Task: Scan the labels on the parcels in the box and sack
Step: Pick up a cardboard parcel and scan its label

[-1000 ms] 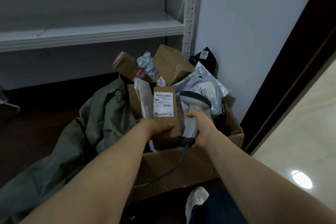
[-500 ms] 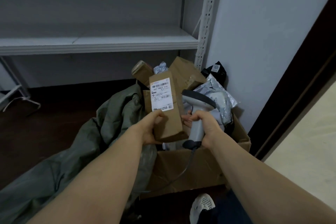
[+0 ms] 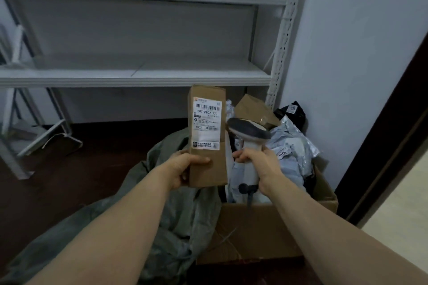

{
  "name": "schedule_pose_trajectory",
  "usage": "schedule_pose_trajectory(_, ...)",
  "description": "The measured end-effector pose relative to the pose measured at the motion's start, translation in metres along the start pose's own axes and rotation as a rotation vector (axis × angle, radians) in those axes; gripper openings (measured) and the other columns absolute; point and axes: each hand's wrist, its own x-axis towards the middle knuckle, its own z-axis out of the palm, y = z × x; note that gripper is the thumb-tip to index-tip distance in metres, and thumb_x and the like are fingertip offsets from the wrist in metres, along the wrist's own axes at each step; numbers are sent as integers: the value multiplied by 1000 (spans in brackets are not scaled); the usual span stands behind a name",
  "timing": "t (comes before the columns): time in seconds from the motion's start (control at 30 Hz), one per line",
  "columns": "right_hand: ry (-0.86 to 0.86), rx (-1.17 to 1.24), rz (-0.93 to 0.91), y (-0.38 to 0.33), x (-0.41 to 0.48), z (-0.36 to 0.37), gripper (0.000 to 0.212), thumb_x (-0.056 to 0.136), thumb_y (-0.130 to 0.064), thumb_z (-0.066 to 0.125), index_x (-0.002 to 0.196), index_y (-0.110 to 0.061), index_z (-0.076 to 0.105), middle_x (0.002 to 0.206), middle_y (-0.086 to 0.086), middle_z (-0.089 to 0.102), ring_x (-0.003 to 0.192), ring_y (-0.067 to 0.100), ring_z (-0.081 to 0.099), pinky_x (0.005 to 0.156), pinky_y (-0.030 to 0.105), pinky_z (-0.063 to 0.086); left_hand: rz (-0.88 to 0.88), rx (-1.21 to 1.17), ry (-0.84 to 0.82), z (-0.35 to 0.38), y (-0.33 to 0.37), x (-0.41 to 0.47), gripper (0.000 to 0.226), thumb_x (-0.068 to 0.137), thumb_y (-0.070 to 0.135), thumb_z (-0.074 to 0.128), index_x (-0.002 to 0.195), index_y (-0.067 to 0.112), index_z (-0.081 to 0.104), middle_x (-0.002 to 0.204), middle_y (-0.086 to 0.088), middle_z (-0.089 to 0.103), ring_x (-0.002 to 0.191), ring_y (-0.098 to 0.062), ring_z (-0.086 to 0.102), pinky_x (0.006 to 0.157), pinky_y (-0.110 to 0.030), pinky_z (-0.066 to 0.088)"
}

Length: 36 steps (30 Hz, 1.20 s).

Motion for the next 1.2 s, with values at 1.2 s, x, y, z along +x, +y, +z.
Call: schedule_pose_trajectory(1.2,-288,-139,-23,-35,-54,53,19,83,-5,67,69,-8,55,54,6,51,41,14,41,44,22,38,55,112,229,-30,-15,-8,62,69,6,82,123,12,52,111,-5,60,97,-23,54,82,-37,47)
